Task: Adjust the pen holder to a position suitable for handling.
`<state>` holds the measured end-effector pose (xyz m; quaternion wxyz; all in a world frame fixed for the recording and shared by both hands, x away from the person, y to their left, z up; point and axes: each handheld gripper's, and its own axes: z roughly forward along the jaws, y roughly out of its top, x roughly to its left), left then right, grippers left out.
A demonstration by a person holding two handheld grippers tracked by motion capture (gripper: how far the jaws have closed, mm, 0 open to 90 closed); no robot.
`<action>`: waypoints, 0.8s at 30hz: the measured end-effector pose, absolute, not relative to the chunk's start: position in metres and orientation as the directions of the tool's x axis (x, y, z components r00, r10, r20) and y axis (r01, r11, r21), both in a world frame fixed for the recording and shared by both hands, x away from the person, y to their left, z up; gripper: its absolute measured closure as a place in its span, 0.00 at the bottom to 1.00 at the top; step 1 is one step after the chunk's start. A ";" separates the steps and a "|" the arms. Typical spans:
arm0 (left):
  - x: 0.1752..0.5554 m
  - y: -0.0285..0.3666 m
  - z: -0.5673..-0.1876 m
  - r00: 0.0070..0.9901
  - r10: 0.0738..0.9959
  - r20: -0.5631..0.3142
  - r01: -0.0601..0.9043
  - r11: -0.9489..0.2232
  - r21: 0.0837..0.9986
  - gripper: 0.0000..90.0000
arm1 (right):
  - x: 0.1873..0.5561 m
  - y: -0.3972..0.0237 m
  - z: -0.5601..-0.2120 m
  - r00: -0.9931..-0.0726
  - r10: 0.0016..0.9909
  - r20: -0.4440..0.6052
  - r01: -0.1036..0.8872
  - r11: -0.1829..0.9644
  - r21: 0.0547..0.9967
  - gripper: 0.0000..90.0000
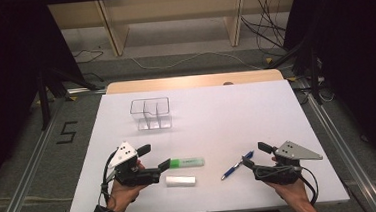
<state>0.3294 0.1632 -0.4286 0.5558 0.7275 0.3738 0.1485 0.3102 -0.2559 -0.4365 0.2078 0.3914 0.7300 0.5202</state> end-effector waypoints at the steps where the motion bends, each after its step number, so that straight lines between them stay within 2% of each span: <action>1: 0.330 0.163 -0.428 0.678 0.708 -0.199 0.378 -0.103 0.920 0.11 | 0.310 -0.256 -0.436 -0.606 0.789 0.106 0.357 0.150 0.922 0.26; 9: 0.331 0.165 -0.427 0.673 0.713 -0.194 0.374 -0.101 0.922 0.11 | 0.310 -0.256 -0.436 -0.605 0.789 0.108 0.358 0.148 0.922 0.26; 24: 0.349 0.171 -0.423 0.578 0.794 -0.190 0.409 -0.081 0.909 0.11 | 0.309 -0.256 -0.435 -0.602 0.790 0.113 0.352 0.135 0.926 0.27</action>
